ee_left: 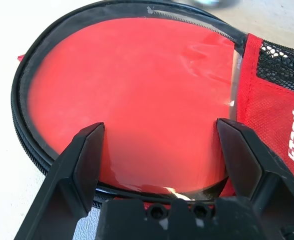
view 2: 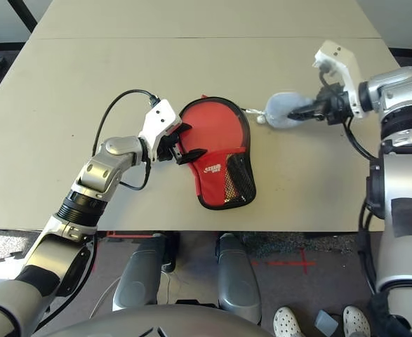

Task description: Store the ping-pong paddle in its case and zip it.

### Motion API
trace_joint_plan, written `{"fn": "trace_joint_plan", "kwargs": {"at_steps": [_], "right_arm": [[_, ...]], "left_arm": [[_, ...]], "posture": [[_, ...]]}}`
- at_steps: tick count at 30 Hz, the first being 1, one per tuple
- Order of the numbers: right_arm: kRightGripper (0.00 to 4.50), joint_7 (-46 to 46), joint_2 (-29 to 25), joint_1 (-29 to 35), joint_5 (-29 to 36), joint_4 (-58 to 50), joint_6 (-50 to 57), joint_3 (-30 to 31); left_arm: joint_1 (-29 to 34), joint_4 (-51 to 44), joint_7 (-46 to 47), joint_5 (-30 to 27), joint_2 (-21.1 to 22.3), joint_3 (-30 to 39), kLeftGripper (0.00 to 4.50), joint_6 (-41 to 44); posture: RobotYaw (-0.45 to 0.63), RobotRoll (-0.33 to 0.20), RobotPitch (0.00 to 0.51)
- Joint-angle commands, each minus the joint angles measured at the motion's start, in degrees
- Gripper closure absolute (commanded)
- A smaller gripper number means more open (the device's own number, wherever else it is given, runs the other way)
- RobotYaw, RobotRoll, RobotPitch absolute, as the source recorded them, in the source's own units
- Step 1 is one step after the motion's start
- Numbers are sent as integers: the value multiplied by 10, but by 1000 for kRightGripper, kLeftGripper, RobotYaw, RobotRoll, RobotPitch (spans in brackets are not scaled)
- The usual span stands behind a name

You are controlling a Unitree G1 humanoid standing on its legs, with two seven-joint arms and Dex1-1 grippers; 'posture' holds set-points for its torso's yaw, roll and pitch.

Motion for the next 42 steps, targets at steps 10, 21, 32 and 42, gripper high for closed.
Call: {"fn": "trace_joint_plan", "kwargs": {"at_steps": [10,21,32,42], "right_arm": [[4468,11,-239,175,340,-393,153,215],[4468,11,-320,298,430,-593,196,215],[2136,11,-239,264,411,-451,231,92],[53,-70,-124,199,415,-168,201,-76]], "left_arm": [[6,47,-19,7,-8,-36,0,9],[2,53,-18,6,-10,-36,0,9],[11,-24,-34,-30,15,-5,0,40],[6,-155,22,-149,63,175,0,142]], "posture": [[-98,0,228],[-102,0,231],[-95,0,223],[-45,0,217]]}}
